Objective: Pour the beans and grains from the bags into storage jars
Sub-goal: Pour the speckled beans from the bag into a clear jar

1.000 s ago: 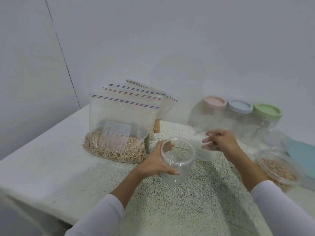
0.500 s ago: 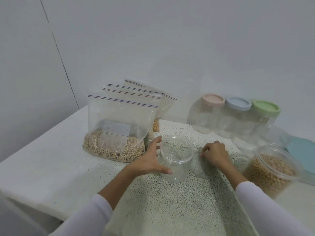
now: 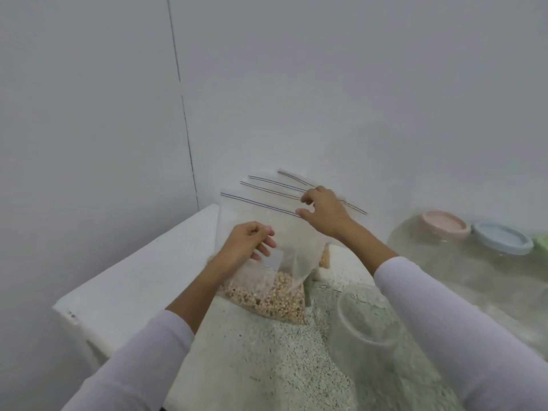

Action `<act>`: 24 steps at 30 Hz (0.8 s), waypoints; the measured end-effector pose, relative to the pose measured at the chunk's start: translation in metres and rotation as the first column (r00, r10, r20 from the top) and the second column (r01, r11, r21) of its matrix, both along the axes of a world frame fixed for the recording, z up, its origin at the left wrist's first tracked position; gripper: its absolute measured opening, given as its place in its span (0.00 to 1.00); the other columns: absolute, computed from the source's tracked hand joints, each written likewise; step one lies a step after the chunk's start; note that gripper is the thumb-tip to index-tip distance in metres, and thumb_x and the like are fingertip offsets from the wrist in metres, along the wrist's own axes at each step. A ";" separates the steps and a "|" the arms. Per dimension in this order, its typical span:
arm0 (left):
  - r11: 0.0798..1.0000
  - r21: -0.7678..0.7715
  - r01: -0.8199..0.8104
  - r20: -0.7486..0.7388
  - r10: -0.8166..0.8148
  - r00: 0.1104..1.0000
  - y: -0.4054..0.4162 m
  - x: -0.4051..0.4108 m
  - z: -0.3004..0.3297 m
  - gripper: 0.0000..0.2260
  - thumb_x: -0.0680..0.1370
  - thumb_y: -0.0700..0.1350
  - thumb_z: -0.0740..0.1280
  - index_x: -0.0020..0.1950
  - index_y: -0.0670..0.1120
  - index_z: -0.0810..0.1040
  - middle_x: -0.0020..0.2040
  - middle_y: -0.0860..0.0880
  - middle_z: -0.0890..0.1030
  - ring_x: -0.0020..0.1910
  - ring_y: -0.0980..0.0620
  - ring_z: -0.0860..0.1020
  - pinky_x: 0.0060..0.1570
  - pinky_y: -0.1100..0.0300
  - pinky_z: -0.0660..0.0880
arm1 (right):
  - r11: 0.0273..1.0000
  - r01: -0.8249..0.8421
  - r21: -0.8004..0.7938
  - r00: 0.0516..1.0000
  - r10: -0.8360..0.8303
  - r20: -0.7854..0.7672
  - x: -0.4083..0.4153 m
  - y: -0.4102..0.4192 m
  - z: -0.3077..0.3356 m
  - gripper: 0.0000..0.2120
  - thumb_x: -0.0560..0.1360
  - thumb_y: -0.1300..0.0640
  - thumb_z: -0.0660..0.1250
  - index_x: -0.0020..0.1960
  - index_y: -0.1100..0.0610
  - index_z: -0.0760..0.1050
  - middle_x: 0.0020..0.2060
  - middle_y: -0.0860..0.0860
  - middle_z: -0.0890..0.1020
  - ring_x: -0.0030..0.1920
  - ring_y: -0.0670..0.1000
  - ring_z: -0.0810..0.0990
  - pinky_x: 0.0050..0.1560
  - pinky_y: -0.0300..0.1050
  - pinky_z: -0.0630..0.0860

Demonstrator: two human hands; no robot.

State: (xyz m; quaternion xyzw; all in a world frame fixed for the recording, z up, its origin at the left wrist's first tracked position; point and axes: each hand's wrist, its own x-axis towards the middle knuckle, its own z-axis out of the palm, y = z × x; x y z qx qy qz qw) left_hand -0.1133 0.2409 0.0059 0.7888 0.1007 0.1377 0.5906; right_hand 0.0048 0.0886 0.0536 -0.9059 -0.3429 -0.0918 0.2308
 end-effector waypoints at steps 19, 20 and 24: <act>0.905 -0.325 -0.276 -0.047 0.276 0.960 0.017 -0.023 0.017 0.17 0.82 0.51 0.58 0.47 0.40 0.78 0.35 0.44 0.79 0.37 0.47 0.78 0.36 0.57 0.76 | 0.847 -0.479 0.229 0.559 0.496 -0.665 -0.046 0.077 0.012 0.16 0.73 0.60 0.71 0.28 0.60 0.72 0.25 0.55 0.70 0.23 0.47 0.61 0.25 0.38 0.57; 0.897 -0.351 -0.268 -0.023 0.278 0.960 0.017 -0.025 0.023 0.15 0.82 0.49 0.58 0.47 0.40 0.78 0.35 0.44 0.80 0.38 0.46 0.79 0.38 0.55 0.76 | 0.844 -0.455 0.284 0.548 0.517 -0.658 -0.050 0.078 0.013 0.16 0.73 0.60 0.71 0.29 0.60 0.71 0.25 0.55 0.70 0.23 0.47 0.62 0.25 0.38 0.59; 0.884 -0.407 -0.232 0.051 0.275 0.960 0.016 -0.031 0.049 0.15 0.82 0.47 0.58 0.36 0.44 0.72 0.29 0.50 0.75 0.33 0.51 0.75 0.37 0.56 0.74 | 0.793 -0.380 0.476 0.528 0.609 -0.592 -0.059 0.079 0.022 0.17 0.72 0.60 0.72 0.30 0.59 0.69 0.25 0.54 0.78 0.26 0.49 0.76 0.30 0.40 0.71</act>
